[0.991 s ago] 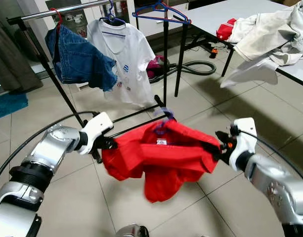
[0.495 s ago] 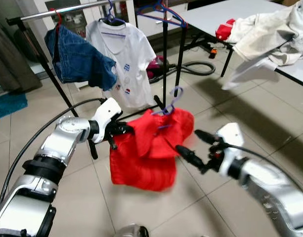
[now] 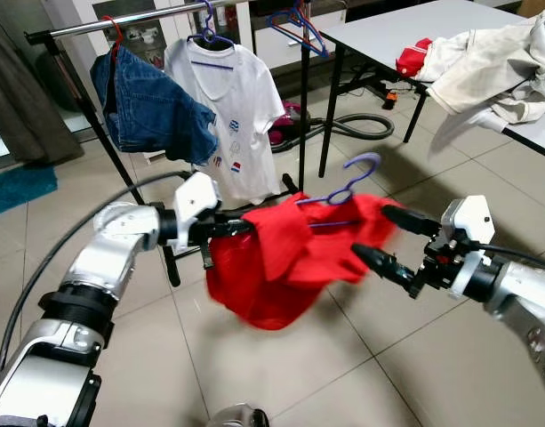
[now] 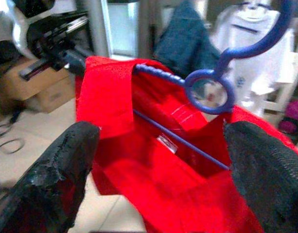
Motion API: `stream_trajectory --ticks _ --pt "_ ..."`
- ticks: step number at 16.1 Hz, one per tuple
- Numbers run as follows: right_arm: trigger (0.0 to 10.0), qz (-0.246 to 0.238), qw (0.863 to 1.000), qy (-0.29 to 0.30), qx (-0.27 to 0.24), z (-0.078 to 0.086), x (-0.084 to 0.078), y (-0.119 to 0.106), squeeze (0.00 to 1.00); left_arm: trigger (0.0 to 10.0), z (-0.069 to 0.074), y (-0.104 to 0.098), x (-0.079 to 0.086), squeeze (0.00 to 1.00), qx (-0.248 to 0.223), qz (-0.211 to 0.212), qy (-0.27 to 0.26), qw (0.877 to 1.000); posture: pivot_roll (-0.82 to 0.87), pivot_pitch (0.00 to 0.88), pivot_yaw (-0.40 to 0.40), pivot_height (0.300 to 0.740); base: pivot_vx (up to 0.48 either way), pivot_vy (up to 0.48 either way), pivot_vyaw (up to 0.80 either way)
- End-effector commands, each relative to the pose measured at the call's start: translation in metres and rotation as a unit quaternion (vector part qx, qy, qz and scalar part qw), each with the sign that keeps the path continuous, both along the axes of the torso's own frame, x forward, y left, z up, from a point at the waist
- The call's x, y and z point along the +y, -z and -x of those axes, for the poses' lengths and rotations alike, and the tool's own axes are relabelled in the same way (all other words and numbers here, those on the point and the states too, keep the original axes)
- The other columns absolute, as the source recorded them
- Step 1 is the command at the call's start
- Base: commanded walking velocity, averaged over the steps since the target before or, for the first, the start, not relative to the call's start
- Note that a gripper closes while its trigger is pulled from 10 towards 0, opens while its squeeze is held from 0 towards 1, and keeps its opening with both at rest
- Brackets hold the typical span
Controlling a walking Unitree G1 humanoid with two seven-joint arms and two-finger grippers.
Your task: Hang hanger
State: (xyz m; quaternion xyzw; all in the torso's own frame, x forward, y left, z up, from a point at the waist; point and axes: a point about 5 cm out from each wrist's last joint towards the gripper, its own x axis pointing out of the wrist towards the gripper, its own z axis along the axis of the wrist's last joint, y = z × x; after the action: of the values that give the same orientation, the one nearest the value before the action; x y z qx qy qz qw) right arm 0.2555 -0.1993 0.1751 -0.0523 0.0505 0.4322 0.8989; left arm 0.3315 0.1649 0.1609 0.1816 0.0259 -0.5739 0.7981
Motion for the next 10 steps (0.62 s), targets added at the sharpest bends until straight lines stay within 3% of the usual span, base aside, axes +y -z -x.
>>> stream_trajectory --ticks 1,2,3,6,8,9,10 --pt "10.0 0.003 1.000 -0.027 -0.009 -0.004 0.002 -0.007 1.00 0.0 0.004 -0.009 0.000 0.00 -0.020 0.021 0.027 0.999 -0.03 0.003 0.106 0.740 0.000 0.000 0.00" --pt "10.0 0.005 1.000 -0.022 -0.020 -0.011 0.000 -0.011 1.00 0.0 0.006 -0.011 -0.002 0.00 -0.024 0.022 0.044 0.998 -0.03 0.002 0.102 0.740 0.000 0.000 0.00" --pt "10.0 0.010 0.999 -0.021 -0.030 -0.017 -0.004 -0.017 0.00 0.0 0.008 -0.010 -0.002 0.00 -0.022 0.014 0.056 0.998 -0.02 0.002 0.098 0.740 0.000 0.000 0.00" --pt "10.0 -0.012 0.997 -0.056 -0.046 -0.024 -0.008 -0.036 0.00 0.0 0.011 -0.007 0.001 0.00 -0.026 0.008 0.069 0.997 -0.02 0.001 0.091 0.740 0.000 0.000 0.00" --pt "10.0 -0.002 0.994 -0.103 -0.022 -0.024 -0.005 -0.036 0.00 0.0 0.012 -0.011 -0.001 0.00 -0.035 0.021 0.077 0.996 -0.02 0.000 0.091 0.740 0.000 0.000 0.00" --pt "4.3 -0.003 0.991 -0.134 0.000 -0.023 -0.002 -0.033 0.00 0.0 0.013 -0.013 -0.004 0.00 -0.041 0.024 0.086 0.995 -0.02 0.000 0.090 0.740 0.000 0.000 0.00" --pt "0.0 0.000 0.988 -0.152 0.017 -0.024 0.000 -0.031 0.00 0.0 0.014 -0.014 -0.006 0.00 -0.046 0.026 0.094 0.994 -0.02 0.000 0.089 0.740 0.000 0.000 0.00"
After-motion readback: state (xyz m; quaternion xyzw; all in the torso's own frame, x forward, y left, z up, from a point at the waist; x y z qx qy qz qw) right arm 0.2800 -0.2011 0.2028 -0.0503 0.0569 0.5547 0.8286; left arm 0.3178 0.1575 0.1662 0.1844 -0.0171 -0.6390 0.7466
